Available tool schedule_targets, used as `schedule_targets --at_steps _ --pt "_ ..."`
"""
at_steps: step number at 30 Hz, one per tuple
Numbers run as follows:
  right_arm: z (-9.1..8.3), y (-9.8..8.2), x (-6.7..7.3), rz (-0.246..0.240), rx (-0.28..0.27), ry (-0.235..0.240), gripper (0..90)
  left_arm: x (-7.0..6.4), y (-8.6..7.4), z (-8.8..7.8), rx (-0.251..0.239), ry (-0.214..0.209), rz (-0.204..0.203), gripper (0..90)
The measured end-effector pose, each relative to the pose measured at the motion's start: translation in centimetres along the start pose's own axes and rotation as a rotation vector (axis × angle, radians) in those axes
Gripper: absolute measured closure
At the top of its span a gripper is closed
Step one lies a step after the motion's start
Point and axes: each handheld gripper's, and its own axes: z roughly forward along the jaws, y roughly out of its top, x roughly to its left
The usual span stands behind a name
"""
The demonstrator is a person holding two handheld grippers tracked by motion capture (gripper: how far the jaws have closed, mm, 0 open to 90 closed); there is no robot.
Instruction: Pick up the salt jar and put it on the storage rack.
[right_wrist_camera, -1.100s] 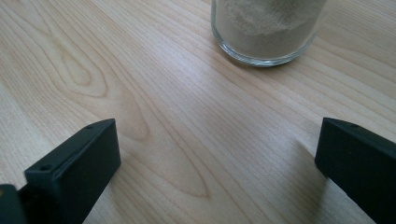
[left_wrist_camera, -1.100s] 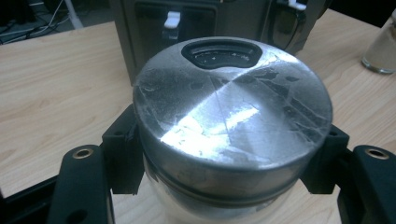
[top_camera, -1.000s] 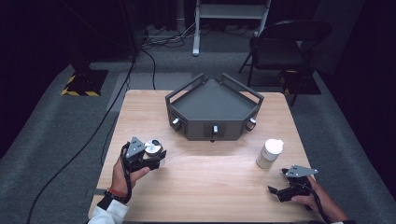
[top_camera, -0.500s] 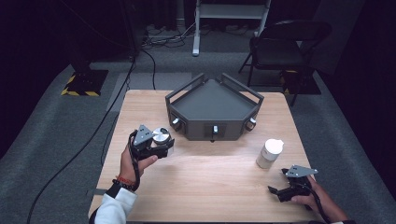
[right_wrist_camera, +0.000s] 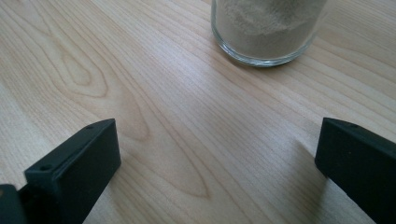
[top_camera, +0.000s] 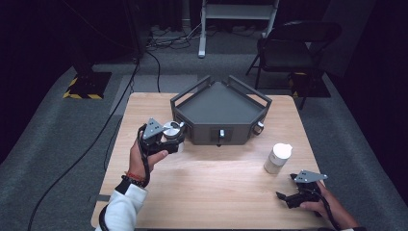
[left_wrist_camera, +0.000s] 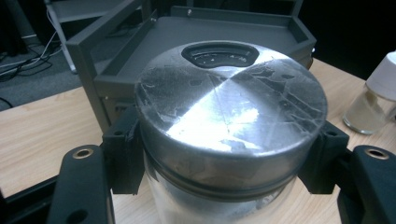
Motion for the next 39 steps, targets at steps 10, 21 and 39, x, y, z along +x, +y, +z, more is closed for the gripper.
schedule_targets --at_steps 10,21,39 --pt "0.0 0.0 0.0 0.000 0.000 0.000 0.0 -0.1 2.6 0.7 -0.032 -0.016 0.010 30.5" --pt "0.0 -0.1 0.0 -0.002 -0.001 0.002 0.0 -0.9 5.7 2.7 -0.029 -0.034 0.043 30.5" --pt "-0.1 -0.1 0.0 -0.003 -0.002 0.003 0.0 -1.0 9.5 6.7 -0.025 -0.033 0.064 30.6"
